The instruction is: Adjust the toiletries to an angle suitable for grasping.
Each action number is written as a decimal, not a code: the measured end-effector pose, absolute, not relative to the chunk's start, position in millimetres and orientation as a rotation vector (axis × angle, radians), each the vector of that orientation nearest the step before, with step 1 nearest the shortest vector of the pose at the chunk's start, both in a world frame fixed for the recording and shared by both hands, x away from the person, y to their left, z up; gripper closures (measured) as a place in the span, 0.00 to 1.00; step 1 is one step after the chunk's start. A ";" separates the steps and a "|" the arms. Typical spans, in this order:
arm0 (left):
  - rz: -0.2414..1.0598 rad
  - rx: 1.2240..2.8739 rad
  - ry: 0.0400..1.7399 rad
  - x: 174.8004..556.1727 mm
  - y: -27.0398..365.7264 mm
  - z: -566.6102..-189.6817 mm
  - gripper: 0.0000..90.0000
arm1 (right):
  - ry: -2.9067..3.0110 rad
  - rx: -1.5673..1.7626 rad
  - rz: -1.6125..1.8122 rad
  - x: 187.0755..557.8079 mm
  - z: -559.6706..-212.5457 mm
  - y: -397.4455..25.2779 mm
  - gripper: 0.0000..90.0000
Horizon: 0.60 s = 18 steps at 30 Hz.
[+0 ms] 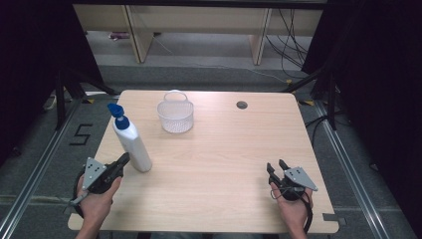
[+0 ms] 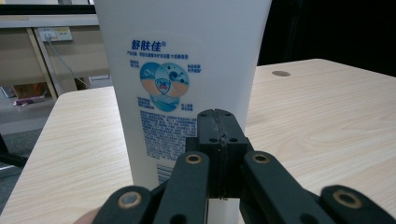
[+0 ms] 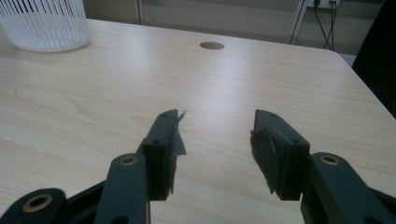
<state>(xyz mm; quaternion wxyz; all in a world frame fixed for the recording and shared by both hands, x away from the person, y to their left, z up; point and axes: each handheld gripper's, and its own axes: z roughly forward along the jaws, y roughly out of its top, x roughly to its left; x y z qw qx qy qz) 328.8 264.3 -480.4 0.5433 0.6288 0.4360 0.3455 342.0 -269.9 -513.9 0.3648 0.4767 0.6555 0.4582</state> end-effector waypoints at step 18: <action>0.814 1.499 1.025 336.6 257.1 -477.4 1.00 | 1.694 1.224 1.163 341.6 -513.8 -270.0 0.58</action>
